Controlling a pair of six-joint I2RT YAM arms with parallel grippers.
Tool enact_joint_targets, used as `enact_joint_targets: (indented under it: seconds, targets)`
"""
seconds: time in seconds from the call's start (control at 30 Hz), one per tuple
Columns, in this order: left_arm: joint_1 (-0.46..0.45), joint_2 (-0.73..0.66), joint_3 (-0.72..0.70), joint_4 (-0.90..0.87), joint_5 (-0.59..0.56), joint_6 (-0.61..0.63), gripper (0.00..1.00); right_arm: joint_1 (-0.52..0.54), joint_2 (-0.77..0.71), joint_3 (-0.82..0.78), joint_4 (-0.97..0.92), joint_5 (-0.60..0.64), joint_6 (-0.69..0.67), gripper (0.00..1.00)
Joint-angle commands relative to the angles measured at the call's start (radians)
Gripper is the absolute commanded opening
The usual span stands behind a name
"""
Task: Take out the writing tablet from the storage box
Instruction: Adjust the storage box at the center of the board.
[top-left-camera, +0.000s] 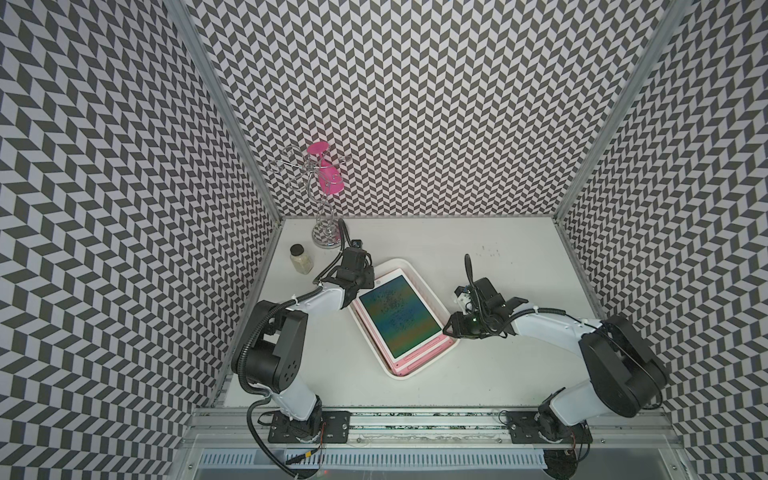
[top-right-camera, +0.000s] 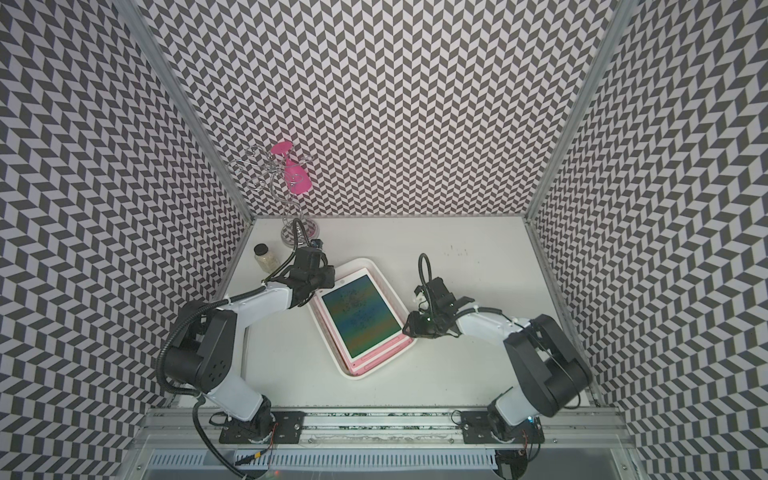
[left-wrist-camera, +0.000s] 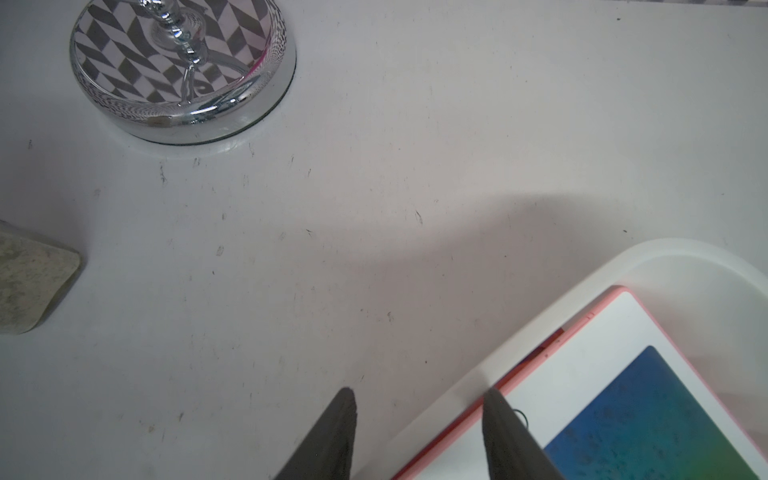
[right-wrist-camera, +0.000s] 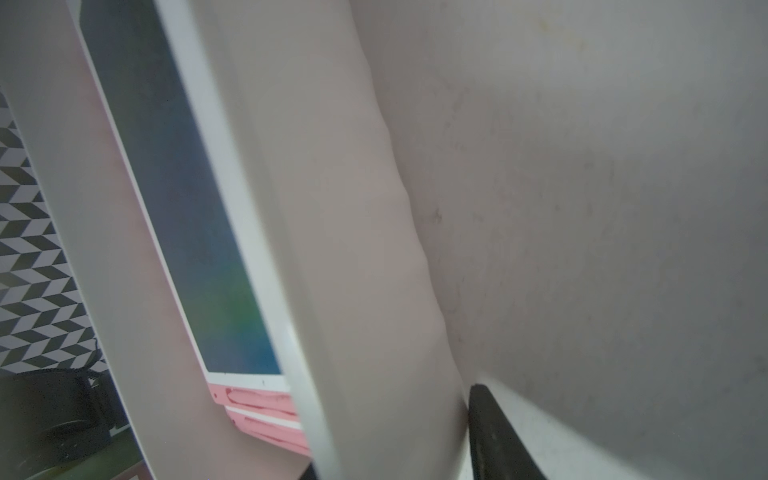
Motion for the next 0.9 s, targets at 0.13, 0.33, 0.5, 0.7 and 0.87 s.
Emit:
enact_joint_targets:
  seconds: [0.13,0.33,0.5,0.7,0.87]
  targets:
    - [-0.023,0.047,-0.039,-0.277,0.103,-0.077,0.55,-0.082,0.139,0.225,-0.053,0.067,-0.147,0.34]
    - [-0.038,0.051,-0.007,-0.318,0.088,-0.069,0.59,-0.087,0.18,0.291,-0.064,0.045,-0.167,0.32]
    - [-0.081,0.056,0.046,-0.39,0.088,-0.063,0.59,-0.105,0.192,0.309,-0.067,0.038,-0.186,0.33]
    - [-0.094,0.071,0.059,-0.42,0.084,-0.071,0.43,-0.145,0.164,0.343,-0.081,0.044,-0.211,0.46]
    - [-0.071,0.083,0.054,-0.434,0.064,-0.101,0.29,-0.164,0.09,0.322,-0.073,0.059,-0.208,0.62]
